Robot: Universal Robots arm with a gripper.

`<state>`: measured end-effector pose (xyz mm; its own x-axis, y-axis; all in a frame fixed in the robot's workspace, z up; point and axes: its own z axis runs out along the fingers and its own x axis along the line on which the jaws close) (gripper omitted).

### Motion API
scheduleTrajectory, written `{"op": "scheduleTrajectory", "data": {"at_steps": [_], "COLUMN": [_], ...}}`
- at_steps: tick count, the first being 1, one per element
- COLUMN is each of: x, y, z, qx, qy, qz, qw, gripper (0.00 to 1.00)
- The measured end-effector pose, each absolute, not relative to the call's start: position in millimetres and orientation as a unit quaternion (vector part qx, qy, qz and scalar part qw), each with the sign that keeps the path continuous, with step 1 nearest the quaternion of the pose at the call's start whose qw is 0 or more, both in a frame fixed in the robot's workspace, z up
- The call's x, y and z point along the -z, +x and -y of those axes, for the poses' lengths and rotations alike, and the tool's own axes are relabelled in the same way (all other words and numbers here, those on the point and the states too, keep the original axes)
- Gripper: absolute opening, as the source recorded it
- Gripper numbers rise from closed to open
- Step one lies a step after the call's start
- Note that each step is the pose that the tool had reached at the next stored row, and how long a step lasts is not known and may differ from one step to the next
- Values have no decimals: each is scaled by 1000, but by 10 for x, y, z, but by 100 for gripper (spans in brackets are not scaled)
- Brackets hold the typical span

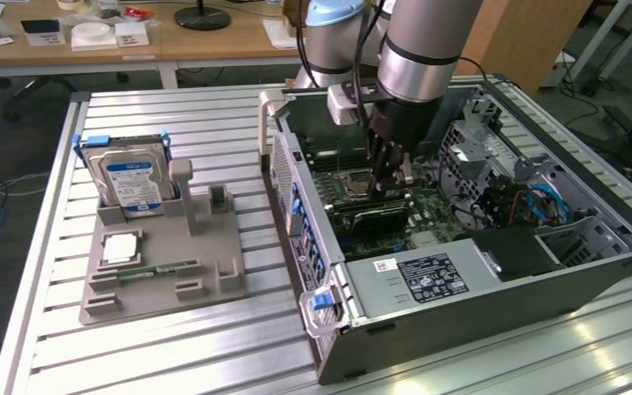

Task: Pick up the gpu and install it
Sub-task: 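Press down on the gpu until it lock into place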

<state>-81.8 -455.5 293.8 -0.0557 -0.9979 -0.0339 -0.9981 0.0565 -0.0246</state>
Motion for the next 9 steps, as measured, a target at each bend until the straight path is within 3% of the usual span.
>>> {"op": "scheduleTrajectory", "data": {"at_steps": [9], "x": [-3061], "y": [-818], "z": [4555], "qx": [-2], "qy": [-687], "qz": [-727], "qw": [20], "gripper": [11]}}
